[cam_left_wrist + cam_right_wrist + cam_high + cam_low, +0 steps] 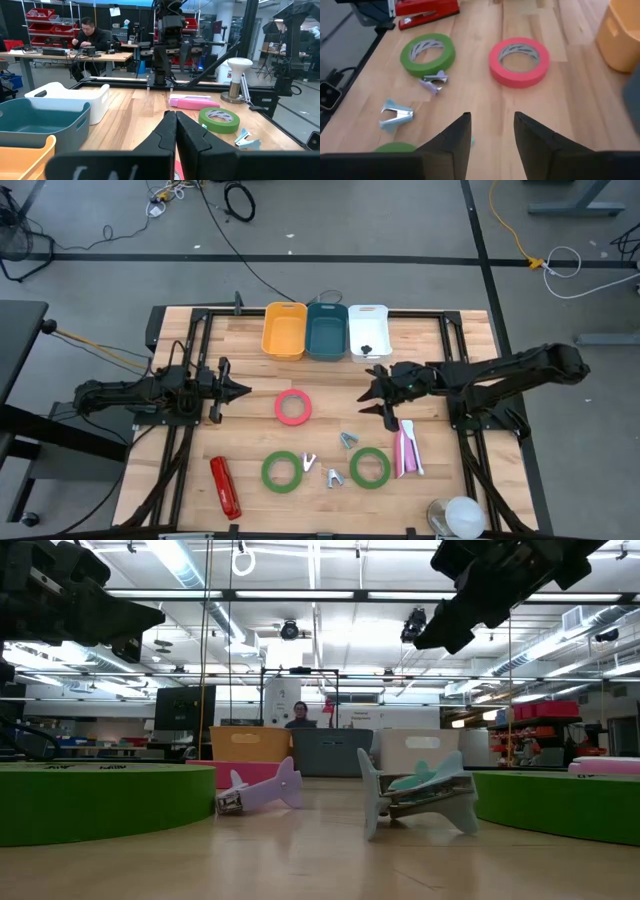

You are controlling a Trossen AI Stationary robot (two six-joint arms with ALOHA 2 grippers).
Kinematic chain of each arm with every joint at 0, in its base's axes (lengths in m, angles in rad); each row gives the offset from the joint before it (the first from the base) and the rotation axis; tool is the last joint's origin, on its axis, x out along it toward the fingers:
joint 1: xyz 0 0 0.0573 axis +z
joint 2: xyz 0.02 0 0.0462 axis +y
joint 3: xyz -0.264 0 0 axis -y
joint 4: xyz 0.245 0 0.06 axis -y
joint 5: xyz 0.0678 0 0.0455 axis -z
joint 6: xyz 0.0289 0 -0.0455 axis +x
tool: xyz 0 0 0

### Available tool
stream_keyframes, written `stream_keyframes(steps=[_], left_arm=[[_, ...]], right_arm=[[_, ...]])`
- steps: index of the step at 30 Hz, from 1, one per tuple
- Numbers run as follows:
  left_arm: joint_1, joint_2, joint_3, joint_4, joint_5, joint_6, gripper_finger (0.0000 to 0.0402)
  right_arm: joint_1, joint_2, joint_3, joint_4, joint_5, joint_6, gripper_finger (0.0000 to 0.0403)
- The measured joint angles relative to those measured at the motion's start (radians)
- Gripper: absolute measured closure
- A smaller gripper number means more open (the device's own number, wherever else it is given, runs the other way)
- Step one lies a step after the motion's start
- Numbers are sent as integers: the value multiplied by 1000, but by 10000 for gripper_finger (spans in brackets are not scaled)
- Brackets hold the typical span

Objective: Pick and place Stapler, Stapler remover, tape
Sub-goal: Put the top blue staple remover into the white bin

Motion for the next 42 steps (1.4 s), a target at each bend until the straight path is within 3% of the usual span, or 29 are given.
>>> stream_keyframes(steps=[31, 42], left_arm=[[0, 0, 0, 0, 0, 0, 392], [0, 0, 0, 0, 0, 0, 392]], right_arm=[[68, 155, 0, 2, 3, -52, 251], [72, 188, 0, -2, 2, -56, 191]])
